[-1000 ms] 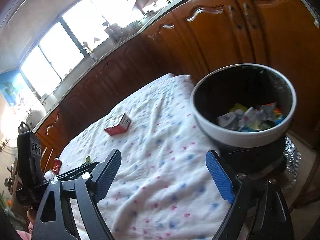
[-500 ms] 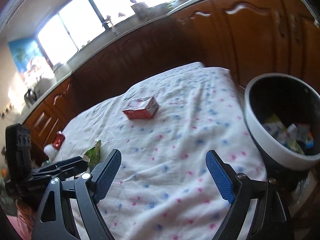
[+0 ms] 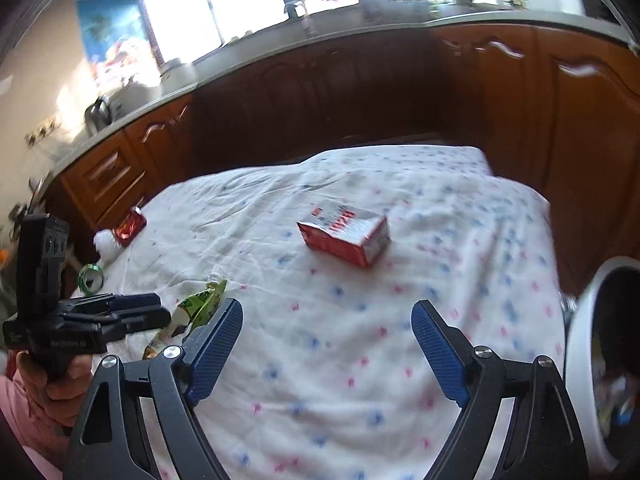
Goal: Collect trash
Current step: 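Grasp the green juice pouch with the left tool while the right tool grasps the white milk carton, then carry the juice pouch and milk carton over the bin and open both tools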
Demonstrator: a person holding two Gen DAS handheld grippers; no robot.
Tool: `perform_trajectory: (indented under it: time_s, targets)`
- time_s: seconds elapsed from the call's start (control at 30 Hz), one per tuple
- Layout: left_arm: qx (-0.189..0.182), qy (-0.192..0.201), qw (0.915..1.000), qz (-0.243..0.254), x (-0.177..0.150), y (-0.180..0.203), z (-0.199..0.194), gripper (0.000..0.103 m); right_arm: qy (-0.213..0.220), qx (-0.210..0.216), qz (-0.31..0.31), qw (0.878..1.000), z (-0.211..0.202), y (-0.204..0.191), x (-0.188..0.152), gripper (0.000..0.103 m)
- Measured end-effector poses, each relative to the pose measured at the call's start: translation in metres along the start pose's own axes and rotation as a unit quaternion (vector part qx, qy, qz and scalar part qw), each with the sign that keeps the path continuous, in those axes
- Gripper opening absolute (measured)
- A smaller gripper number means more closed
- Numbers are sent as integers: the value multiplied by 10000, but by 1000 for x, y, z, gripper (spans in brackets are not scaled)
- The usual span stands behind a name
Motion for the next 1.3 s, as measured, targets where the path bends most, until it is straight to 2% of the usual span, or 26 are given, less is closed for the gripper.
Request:
perform_trajectory:
  time_s: [0.2, 0.37, 0.43, 0.57, 0.63, 0.67, 0.7, 0.73, 0.87, 1.03, 1.17, 1.3]
  targets:
    - [-22, -260, 9996, -53, -6, -3, 20, 69, -370, -137, -851, 9956, 47, -11, 29, 88]
    - [12, -406, 9991, 72, -8, -3, 37, 68, -730, -324, -1609, 9837, 89, -19, 48, 88]
    - [-91, -476, 9988, 1, -9, -5, 44, 65, -900, -407, -1883, 9771, 105, -22, 53, 88]
    - [-85, -447, 9989, 53, -8, -3, 48, 63, -1163, -495, -2079, 9700, 132, -19, 63, 86]
    - [-58, -442, 9989, 112, -7, -2, 49, 63, -1294, -445, -1969, 9708, 142, -15, 65, 83]
    - [-34, -441, 9989, 143, -6, -1, 50, 62, -1328, -433, -1901, 9718, 145, -14, 64, 71]
    - [-8, -439, 9989, 160, -6, -1, 50, 59, -1340, -420, -1858, 9725, 145, -13, 62, 67]
    - [2, -435, 9989, 158, -6, -2, 50, 55, -1269, -479, -1806, 9742, 143, -11, 61, 58]
    - [-110, -438, 9989, 97, -5, -4, 51, 41, -1029, -499, -1215, 9860, 117, 0, 52, 49]
    - [-258, -453, 9986, 131, -1, 4, 52, 38, -819, -452, -190, 9954, 69, 21, 32, 47]
    - [-481, -384, 9979, 220, 2, 19, 50, 37, -617, -340, 577, 9958, 25, 36, 4, 47]
    - [-692, -311, 9959, 492, 5, 45, 44, 37, -567, -547, 1006, 9918, -5, 45, -26, 47]
Point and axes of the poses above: each gripper's, at about its wrist camera, not at the fingertips, and z roughly the way its jaws point, y to its right, x to its top, the point moved 3 cm from there along z, roughly the way its jaws point, and after that the axes turned 13 degrees about z, right-handed, at the moved point
